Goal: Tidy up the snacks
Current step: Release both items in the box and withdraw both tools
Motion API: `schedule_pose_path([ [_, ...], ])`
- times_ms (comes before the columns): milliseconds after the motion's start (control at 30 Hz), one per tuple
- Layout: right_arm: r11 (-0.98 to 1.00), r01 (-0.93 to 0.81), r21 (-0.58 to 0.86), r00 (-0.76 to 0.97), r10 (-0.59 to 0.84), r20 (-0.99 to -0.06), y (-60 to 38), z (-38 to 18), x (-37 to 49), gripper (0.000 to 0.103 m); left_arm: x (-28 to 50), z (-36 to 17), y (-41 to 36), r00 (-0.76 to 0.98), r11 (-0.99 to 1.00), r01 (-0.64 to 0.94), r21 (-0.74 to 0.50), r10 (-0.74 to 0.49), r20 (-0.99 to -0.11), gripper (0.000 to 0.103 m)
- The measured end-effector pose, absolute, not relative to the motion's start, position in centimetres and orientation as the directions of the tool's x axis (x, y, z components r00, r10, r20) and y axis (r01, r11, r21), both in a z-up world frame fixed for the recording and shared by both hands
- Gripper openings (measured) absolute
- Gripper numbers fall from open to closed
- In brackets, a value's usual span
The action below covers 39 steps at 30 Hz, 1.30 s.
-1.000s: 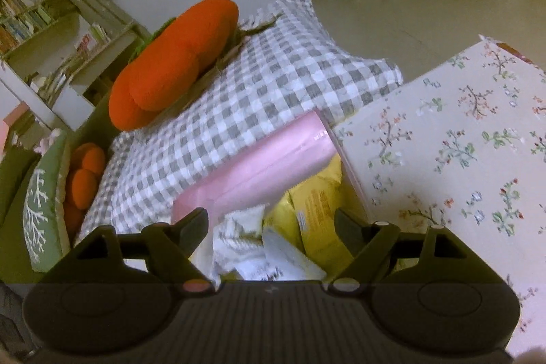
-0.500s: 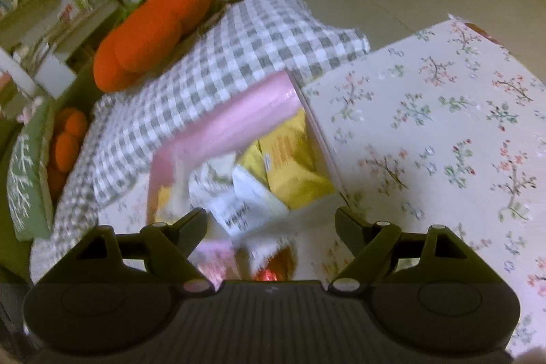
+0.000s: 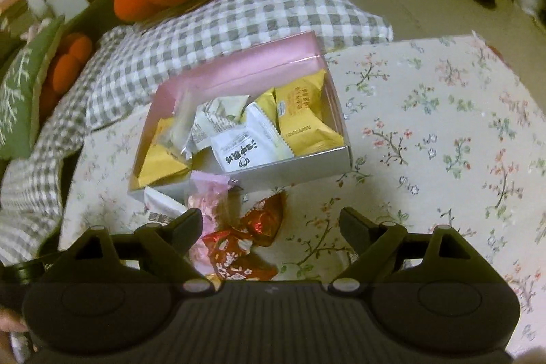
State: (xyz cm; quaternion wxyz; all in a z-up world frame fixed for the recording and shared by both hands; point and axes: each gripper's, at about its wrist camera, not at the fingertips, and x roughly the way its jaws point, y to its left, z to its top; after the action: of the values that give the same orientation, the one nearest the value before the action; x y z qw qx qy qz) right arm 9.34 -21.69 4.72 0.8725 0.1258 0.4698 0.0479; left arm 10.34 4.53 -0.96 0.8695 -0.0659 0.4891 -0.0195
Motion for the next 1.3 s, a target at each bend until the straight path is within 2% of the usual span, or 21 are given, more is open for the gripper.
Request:
schedule_pose_path([
  [100,0.969,0.017,0.245,0.553,0.195,-0.81,-21.7,4.8,9.3,0.087,10.2,-1.2,3.7,0.517,0.995,0.002,-0.101,-0.088,-0.852,0.065],
  [167,0.971,0.025,0.239,0.556,0.185,-0.81,-22.0,4.8,9.4,0.087,10.3,-1.6,3.5,0.501,0.995,0.008,-0.096,-0.087,-0.861,0.043],
  [233,0.971,0.047,0.236,0.558,0.17,-0.813,-22.5,4.8,9.4,0.088,10.5,-2.1,3.6,0.482,0.994,0.003,-0.107,-0.096,-0.871,0.034],
  [533,0.975,0.096,0.202,0.521,0.124,-0.844,-23.7,3.8,9.8,0.088,10.4,-1.7,3.8,0.499,0.994,-0.009,-0.112,-0.092,-0.862,0.032],
  [867,0.976,-0.11,0.189,0.466,0.219,-0.857,-18.8,2.7,9.4,0.087,10.4,-1.2,4.0,0.517,0.991,-0.019,-0.133,-0.105,-0.85,0.032],
  [1300,0.971,-0.213,0.107,0.424,0.19,-0.885,-15.4,0.1,9.7,0.058,10.3,-1.0,3.9,0.525,0.989,-0.016,-0.147,-0.117,-0.843,0.032],
])
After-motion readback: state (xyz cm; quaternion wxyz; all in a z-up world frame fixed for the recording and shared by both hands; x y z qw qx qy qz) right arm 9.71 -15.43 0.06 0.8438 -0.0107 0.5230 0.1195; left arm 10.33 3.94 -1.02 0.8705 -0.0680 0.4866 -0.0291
